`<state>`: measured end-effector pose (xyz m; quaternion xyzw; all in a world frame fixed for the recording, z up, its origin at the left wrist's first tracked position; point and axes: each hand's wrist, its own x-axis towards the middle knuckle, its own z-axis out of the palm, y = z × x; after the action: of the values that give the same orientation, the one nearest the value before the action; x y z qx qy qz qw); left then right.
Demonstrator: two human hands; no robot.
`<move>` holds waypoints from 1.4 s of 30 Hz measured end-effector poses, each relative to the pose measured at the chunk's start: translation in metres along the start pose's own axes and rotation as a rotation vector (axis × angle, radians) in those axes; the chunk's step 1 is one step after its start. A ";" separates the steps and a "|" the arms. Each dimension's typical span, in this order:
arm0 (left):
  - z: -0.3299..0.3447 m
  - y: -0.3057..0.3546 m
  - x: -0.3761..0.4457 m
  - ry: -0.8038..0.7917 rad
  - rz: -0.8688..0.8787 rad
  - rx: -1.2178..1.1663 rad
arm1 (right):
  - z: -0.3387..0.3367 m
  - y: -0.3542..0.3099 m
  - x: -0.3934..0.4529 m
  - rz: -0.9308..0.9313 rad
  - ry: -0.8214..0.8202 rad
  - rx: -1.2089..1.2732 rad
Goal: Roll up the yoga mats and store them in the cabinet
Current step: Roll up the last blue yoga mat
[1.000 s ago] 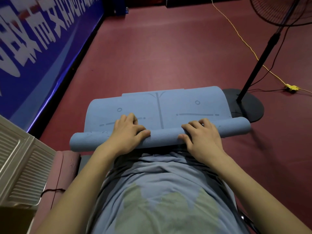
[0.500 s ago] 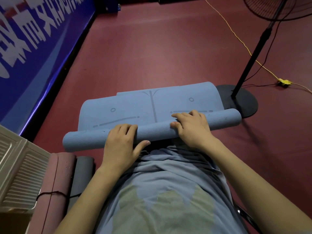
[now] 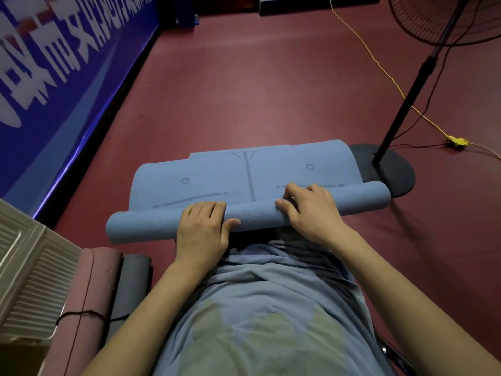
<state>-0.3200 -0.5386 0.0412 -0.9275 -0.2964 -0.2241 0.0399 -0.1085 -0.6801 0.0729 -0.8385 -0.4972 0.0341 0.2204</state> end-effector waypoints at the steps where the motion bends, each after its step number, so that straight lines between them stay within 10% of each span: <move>1: 0.001 -0.003 0.005 -0.029 0.000 -0.009 | 0.000 0.001 0.000 -0.006 -0.001 0.015; 13: -0.009 -0.027 0.060 -0.424 -0.038 -0.094 | 0.013 0.012 -0.001 -0.105 0.018 -0.119; 30: 0.013 0.002 0.023 0.091 -0.149 0.013 | 0.000 0.015 0.038 -0.111 -0.243 -0.141; 42: 0.020 0.003 0.008 -0.034 -0.051 0.125 | 0.003 0.016 0.048 -0.105 -0.241 -0.110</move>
<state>-0.3046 -0.5332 0.0272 -0.9191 -0.3339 -0.1902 0.0872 -0.0722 -0.6451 0.0715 -0.8119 -0.5645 0.0957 0.1142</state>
